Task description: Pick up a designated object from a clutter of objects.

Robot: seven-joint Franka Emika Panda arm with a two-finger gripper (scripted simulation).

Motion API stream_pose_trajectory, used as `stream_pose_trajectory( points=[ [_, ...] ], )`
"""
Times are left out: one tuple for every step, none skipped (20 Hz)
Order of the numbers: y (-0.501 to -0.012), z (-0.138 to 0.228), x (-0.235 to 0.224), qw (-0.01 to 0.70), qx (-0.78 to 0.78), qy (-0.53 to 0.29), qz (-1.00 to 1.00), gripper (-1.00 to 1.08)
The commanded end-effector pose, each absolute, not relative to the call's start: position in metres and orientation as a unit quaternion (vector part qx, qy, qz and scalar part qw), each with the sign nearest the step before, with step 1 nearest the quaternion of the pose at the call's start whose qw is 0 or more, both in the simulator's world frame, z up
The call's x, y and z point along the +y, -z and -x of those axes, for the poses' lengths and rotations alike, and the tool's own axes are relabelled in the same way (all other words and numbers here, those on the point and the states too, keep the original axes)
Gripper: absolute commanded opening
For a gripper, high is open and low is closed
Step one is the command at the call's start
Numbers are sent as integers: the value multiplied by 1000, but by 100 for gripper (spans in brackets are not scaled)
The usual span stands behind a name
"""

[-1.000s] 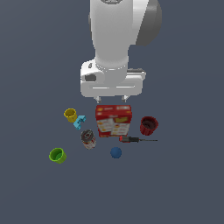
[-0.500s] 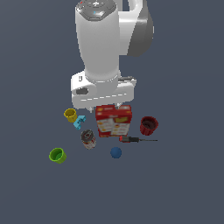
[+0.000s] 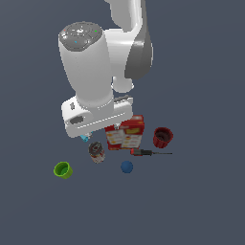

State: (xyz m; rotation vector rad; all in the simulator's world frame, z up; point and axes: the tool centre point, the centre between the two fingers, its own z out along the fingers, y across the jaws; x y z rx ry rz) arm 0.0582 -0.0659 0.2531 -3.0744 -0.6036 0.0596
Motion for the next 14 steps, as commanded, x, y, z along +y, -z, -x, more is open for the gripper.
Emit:
stream_pose_trajectory(
  points=[
    [-246, -66, -76, 4, -217, -18, 976, 100],
    [-242, -69, -81, 4, -226, -17, 974, 100],
    [-239, -71, -85, 5, -235, -17, 972, 100],
    [-236, -74, -89, 5, -245, -16, 969, 100],
    [-233, -77, -93, 5, -254, -16, 967, 100],
    [-230, -79, -98, 5, -263, -15, 965, 100],
    [-227, -82, -102, 5, -273, -15, 962, 100],
    [-223, -84, -106, 5, -282, -14, 959, 100],
    [-220, -87, -111, 5, -291, -14, 957, 100],
    [-216, -89, -115, 5, -300, -13, 954, 100],
    [-213, -91, -119, 5, -309, -13, 951, 100],
    [-210, -93, -124, 5, -318, -12, 948, 100],
    [-206, -95, -128, 5, -328, -12, 945, 100],
    [-202, -98, -133, 5, -337, -11, 942, 100]
  ],
)
